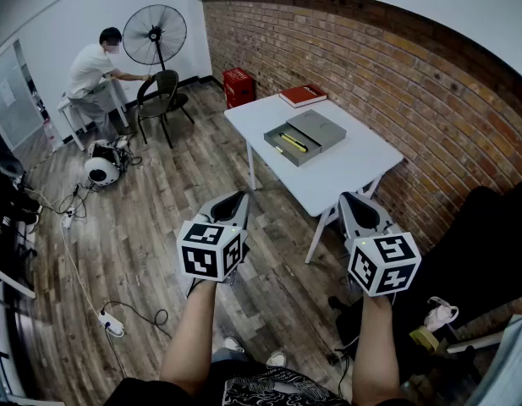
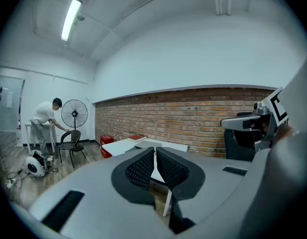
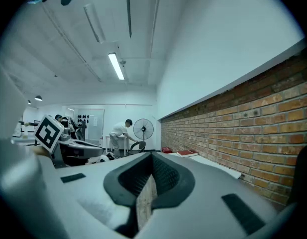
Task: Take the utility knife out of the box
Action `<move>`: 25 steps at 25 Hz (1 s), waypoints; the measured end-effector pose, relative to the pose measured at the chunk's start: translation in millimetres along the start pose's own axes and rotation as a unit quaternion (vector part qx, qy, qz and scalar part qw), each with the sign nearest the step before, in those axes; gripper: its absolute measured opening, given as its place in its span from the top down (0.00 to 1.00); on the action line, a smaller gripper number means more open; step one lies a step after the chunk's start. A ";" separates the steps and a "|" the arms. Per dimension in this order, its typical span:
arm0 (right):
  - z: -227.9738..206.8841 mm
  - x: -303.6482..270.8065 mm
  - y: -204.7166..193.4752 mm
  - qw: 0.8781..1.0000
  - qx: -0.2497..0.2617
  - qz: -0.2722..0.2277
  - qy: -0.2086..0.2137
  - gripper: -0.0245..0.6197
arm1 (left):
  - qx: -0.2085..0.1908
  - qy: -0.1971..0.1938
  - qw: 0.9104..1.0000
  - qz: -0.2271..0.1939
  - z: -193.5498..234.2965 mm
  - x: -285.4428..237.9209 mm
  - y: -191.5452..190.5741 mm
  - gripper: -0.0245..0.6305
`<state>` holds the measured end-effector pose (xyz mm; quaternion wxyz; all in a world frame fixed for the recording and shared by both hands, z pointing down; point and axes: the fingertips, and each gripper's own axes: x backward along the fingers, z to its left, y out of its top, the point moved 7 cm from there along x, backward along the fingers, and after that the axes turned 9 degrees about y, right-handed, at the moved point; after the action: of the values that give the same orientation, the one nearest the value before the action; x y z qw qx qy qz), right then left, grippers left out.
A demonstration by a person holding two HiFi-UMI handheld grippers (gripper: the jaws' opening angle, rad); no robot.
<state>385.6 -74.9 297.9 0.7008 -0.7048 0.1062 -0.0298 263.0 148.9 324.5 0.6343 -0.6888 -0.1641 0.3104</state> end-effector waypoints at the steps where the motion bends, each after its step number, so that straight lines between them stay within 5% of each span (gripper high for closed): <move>1: -0.3 0.9 0.5 1.000 0.000 -0.001 0.000 0.93 | 0.000 -0.001 1.000 0.001 -1.0 0.0 0.2 0.91; 8: -2.9 0.7 0.3 1.000 -0.005 -0.008 0.001 0.93 | -0.033 -0.002 0.999 -0.001 -11.2 -5.7 2.0 0.91; 25: -4.6 -74.4 1.9 1.000 -0.006 0.008 -0.010 0.93 | -0.019 -0.039 0.999 0.004 34.2 -70.5 5.7 0.86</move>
<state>311.9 -65.2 304.1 0.6979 -0.7083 0.1047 -0.0165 187.2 130.7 334.4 0.6129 -0.6888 -0.1918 0.3365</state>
